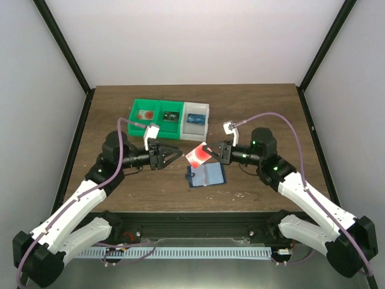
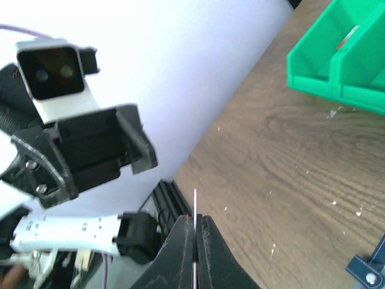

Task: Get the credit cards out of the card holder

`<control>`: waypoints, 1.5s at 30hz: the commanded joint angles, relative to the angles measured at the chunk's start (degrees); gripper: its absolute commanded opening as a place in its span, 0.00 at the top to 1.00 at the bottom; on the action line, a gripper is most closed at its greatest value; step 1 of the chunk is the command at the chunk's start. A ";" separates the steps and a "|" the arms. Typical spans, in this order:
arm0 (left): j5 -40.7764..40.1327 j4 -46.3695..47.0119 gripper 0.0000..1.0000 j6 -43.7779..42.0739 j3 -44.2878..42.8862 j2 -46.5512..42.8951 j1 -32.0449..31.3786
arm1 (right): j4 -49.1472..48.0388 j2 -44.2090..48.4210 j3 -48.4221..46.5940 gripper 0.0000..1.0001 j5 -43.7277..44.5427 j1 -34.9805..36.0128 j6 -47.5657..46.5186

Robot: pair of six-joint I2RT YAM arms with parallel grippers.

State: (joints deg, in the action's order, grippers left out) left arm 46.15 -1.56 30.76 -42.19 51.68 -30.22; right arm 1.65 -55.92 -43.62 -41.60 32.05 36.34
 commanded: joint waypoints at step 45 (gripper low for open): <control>-12.27 43.84 0.58 38.66 16.23 2.48 1.13 | -46.26 -11.96 5.98 1.00 34.75 11.98 36.59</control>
State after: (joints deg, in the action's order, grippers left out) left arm 33.32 40.23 69.65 -25.58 53.74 -29.17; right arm -42.89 -67.75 -34.85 -8.25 43.33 72.95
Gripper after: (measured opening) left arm 0.419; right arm 0.015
